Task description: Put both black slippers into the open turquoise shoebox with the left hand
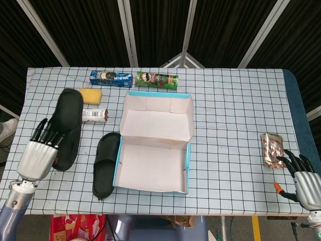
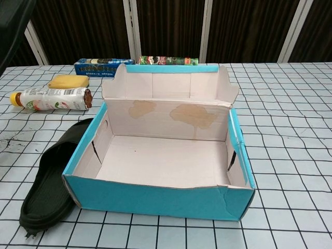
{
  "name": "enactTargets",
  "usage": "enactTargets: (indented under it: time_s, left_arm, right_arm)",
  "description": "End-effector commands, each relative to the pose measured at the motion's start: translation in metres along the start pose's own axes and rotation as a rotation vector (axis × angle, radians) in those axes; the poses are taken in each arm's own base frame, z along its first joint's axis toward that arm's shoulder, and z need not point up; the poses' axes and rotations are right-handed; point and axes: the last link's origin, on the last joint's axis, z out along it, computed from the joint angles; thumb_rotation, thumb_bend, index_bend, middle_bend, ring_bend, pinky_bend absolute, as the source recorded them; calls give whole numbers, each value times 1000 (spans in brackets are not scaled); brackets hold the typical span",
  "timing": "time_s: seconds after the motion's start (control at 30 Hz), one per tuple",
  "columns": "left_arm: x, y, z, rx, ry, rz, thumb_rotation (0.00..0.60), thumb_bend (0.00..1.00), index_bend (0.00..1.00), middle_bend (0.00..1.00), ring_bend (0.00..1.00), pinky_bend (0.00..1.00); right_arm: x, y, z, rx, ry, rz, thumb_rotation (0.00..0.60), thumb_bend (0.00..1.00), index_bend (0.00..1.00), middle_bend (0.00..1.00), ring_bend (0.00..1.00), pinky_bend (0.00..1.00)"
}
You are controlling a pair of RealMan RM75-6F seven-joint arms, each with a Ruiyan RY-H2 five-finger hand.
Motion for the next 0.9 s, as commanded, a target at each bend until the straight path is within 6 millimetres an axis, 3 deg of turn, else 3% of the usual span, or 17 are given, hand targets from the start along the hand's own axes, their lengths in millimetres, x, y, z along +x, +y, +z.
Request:
enactTargets:
  time_s: [0.03, 0.23, 0.33, 0.37, 0.4, 0.9]
  left_arm:
    - [35, 23, 52, -267, 170, 159, 600, 337, 502, 504, 123, 155]
    - [43, 60, 86, -620, 325, 403, 600, 356, 502, 508, 123, 155]
    - [39, 74, 93, -786, 350, 501, 600, 367, 502, 510, 123, 155]
    - [31, 83, 97, -918, 386, 631, 600, 367, 502, 511, 123, 155]
    - [29, 86, 102, -958, 390, 654, 600, 367, 502, 511, 123, 155]
    - [-9, 122, 134, -1103, 416, 617, 600, 372, 502, 512, 123, 168]
  right_arm:
    - [0, 0, 0, -1, -2, -2, 600, 306, 212, 102, 158, 67]
    - [-1, 1, 0, -4, -5, -3, 600, 307, 212, 102, 158, 67]
    - [-1, 1, 0, -6, -5, -3, 600, 306, 212, 102, 158, 65]
    - [-2, 1, 1, -5, -9, -4, 600, 306, 212, 102, 158, 63]
    - [-2, 0, 1, -5, -10, -5, 600, 306, 212, 102, 158, 61]
    - [-4, 2, 4, -21, -18, -13, 600, 307, 212, 102, 158, 61]
